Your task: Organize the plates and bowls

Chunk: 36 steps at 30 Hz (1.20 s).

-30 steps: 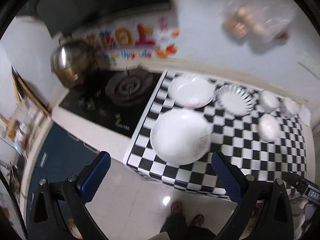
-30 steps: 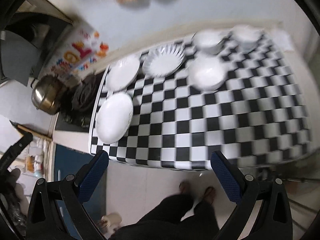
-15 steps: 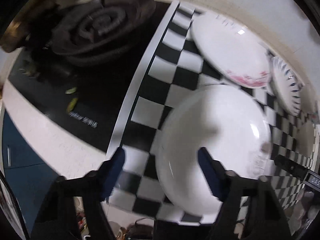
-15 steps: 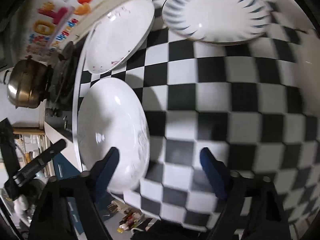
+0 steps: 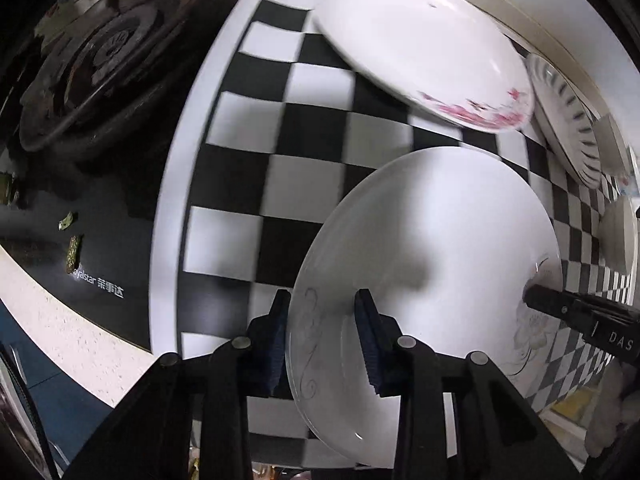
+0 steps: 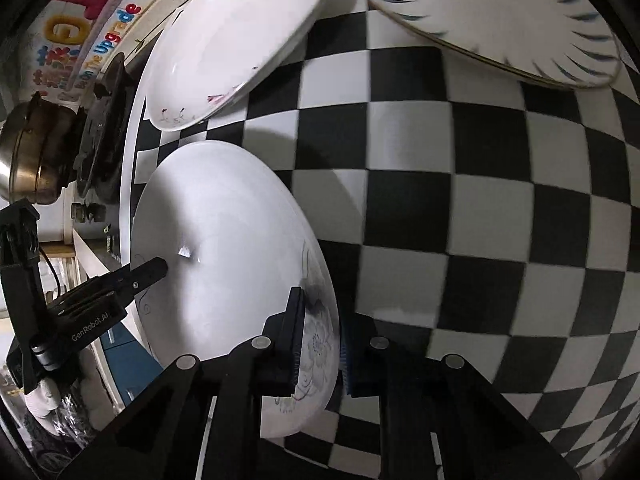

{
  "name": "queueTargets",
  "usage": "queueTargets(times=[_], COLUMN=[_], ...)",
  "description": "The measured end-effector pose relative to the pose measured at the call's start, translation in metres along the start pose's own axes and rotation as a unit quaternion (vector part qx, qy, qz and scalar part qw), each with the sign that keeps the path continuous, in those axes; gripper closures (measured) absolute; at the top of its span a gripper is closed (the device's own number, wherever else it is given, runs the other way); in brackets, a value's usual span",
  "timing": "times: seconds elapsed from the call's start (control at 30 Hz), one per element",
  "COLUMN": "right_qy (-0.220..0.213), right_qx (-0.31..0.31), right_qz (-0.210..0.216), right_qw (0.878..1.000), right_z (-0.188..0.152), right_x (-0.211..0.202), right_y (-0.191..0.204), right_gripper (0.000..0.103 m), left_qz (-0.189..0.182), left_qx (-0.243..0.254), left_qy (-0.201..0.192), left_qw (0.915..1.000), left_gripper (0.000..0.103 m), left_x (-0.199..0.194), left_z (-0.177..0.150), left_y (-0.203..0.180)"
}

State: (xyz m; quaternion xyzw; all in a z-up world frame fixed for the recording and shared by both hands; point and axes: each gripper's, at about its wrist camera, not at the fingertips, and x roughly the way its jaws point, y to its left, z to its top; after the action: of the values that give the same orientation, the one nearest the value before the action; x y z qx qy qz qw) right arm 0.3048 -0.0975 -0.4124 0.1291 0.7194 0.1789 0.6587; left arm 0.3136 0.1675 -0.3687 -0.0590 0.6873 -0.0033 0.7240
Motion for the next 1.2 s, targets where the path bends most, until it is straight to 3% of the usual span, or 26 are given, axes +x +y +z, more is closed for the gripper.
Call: queueTargets(times=[0.27,0.53,0.8,1.2], right_qy=[-0.027,-0.050,-0.047,-0.036], right_qx=[0.015,0.046,0.057,0.034], right_qz=[0.004,-0.013,-0.011,0.001], right_qw=[1.000,0.998,0.997,0.999], right_z=[-0.024,-0.048,-0.056,-0.050], right_x=[-0.054,-0.098,-0.096,-0.088], right_y=[-0.057,-0.140,-0.178,-0.174], right_gripper=[0.087,0.087,0.087,0.087], left_qz=[-0.024,-0.028,-0.006,0.013], left_qx=[0.023,0.070,0.071,0.044], left_qy=[-0.014,0.007,0.026,0.012], left_qw=[0.9993,0.9971,0.9971,0.9989], left_gripper=[0.073,0.073,0.073,0.073], left_x=[-0.030,-0.007,0.011,0.000], left_z=[-0.012,-0.016,-0.019,-0.027], left_y=[-0.086,-0.162,-0.180,-0.188])
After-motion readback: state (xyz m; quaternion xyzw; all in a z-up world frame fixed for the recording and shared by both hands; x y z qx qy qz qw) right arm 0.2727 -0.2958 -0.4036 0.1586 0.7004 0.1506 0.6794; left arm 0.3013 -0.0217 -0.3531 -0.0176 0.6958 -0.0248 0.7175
